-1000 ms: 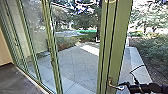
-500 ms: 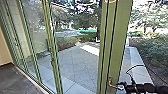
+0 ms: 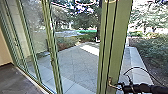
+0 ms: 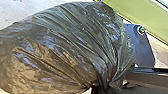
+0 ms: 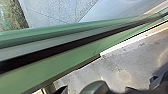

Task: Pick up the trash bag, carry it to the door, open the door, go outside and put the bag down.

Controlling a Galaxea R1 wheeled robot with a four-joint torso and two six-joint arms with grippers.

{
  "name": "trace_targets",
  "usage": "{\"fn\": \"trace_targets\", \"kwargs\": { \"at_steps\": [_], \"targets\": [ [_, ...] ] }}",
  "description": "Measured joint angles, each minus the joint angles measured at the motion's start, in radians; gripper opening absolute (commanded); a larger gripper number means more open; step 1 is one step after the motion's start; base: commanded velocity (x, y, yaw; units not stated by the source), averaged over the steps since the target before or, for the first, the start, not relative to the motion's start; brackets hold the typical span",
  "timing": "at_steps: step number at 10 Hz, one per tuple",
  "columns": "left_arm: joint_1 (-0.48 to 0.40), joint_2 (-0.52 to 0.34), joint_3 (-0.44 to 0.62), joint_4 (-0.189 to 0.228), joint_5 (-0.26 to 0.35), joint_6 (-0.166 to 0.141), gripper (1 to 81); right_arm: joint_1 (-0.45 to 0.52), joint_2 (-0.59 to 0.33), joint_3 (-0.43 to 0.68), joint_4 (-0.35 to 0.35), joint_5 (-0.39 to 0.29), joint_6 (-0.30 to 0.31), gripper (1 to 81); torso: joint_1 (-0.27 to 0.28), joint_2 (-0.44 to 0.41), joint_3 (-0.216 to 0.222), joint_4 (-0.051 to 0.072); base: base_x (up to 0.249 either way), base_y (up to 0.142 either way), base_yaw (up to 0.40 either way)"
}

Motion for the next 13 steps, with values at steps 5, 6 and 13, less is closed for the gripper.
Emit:
{"fn": "trace_targets", "kwargs": {
  "at_steps": [5, 6, 13],
  "targets": [
    [0.0, 0.005, -0.005, 0.0, 0.001, 0.0, 1.0, -0.043, 0.047, -0.08, -0.014, 0.035, 0.033, 81.1, -0.003, -0.001, 0.001, -0.001, 0.0, 0.0, 0.0],
    [0.0, 0.009, -0.014, 0.0, 0.001, 0.0, 1.0, -0.055, 0.053, -0.09, -0.014, 0.052, 0.036, 81.1, -0.003, -0.001, 0.001, -0.001, 0.0, 0.0, 0.0],
    [0.0, 0.016, -0.026, 0.0, 0.004, 0.0, 1.0, -0.198, 0.172, -0.257, -0.056, 0.256, 0.084, 81.1, -0.003, -0.002, 0.002, -0.001, 0.0, 0.0, 0.0]
  ]
}}
